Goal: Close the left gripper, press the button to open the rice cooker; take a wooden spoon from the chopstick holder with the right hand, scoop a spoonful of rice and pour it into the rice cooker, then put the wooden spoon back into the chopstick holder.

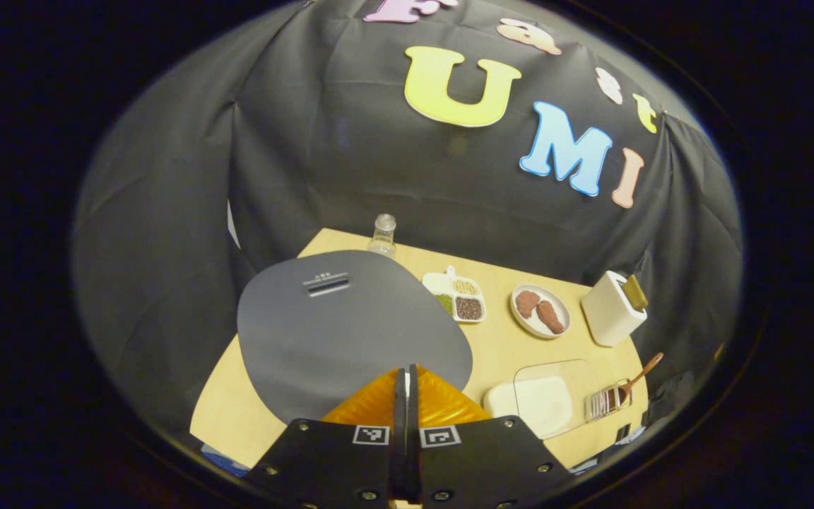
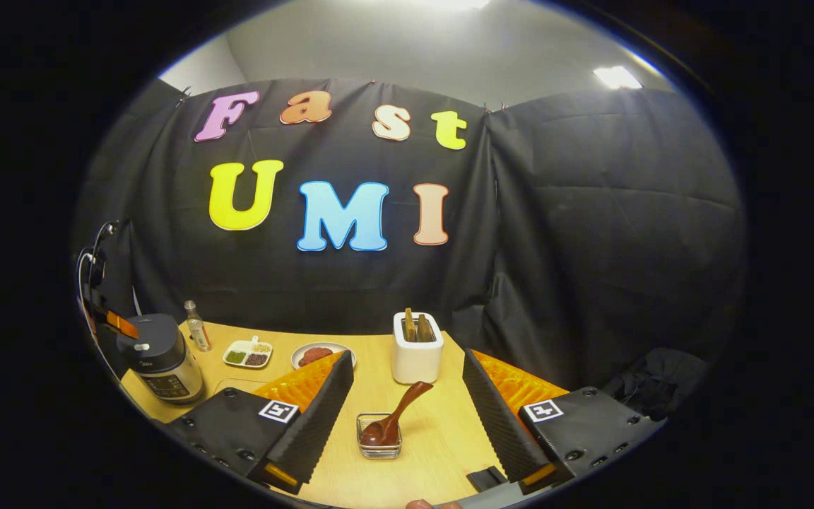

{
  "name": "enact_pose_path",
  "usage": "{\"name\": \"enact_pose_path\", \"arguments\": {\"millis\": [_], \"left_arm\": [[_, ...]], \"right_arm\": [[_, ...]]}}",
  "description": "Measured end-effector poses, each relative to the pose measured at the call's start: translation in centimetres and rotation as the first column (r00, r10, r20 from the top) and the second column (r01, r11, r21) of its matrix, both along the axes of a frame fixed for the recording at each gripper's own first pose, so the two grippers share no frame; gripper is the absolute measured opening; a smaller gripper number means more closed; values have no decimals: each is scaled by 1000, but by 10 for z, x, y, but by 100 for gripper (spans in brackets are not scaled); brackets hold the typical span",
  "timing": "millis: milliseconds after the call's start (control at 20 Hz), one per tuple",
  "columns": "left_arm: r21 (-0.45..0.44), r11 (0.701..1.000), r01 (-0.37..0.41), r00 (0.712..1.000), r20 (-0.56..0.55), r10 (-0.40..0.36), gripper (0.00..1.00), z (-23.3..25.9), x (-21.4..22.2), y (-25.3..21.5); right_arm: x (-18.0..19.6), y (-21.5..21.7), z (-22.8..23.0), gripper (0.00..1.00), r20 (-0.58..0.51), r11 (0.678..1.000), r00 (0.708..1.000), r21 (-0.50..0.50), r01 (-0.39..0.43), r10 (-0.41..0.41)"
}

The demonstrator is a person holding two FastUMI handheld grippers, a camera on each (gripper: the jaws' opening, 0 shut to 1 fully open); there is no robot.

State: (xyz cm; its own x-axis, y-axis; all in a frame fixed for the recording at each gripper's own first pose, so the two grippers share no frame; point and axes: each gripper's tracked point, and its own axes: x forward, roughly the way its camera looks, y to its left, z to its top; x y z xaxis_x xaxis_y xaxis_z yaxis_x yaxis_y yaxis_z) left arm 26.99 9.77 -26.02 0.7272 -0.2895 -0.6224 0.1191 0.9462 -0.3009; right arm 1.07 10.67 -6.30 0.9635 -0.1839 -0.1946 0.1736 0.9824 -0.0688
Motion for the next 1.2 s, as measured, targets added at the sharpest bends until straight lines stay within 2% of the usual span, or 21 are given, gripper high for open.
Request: {"name": "enact_pose_path", "arguments": {"millis": [250,400,800,1200], "left_arm": [[48,999,-4,1000,-27,5,1,-14,6,-2],[61,998,-31,996,-76,36,1,-22,-1,-5],[113,991,-67,992,-100,78,2,-27,-2,-5],[41,992,-118,984,-131,123,1,-30,-4,-3]], "right_arm": [[24,-8,-1,97,11,998,1000,60,2,-2],[44,-10,-9,97,-9,997,999,75,-34,34],[86,-12,-16,99,-2,987,991,89,-132,133],[95,-27,-23,99,-27,987,989,76,-141,144]]}}
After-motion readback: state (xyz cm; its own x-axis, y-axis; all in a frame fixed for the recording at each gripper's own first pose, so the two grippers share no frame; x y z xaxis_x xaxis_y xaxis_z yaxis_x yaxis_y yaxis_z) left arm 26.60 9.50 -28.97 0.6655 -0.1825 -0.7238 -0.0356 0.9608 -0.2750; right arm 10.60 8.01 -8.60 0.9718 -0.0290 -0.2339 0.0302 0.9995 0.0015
